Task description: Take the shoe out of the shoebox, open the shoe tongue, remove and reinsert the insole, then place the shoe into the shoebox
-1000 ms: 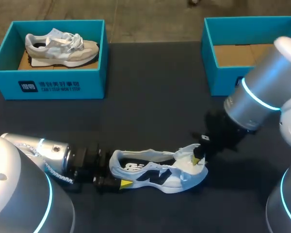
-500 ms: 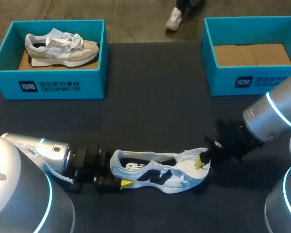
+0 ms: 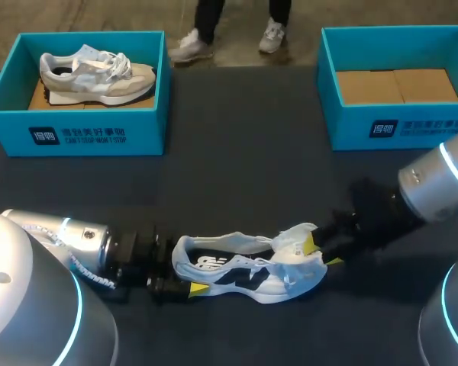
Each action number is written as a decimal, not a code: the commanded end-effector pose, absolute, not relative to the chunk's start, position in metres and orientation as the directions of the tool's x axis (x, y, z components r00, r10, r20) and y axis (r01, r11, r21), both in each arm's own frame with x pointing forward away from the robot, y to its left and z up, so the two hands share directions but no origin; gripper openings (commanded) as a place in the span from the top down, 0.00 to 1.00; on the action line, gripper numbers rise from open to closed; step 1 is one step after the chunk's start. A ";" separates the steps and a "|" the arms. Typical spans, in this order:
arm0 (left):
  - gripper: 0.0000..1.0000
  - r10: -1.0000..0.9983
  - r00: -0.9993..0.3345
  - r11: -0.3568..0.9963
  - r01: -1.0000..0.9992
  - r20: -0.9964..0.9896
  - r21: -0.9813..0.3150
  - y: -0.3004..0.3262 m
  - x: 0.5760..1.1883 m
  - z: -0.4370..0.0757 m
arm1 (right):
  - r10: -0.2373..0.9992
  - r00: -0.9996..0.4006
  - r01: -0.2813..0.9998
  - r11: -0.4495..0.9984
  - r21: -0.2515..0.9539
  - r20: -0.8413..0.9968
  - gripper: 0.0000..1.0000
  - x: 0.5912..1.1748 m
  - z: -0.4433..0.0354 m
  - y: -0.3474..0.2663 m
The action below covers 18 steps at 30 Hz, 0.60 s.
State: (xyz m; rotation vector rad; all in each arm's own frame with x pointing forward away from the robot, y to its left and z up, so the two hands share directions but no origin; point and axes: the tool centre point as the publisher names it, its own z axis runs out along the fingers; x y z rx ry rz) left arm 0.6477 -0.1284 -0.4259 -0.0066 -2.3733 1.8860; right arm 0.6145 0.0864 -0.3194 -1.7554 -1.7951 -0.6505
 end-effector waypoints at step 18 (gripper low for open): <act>1.00 0.071 -0.994 0.230 -0.066 0.084 -0.971 -0.128 0.647 -0.429 | 0.975 -0.181 0.983 0.177 0.043 0.127 0.64 0.585 -0.211 0.132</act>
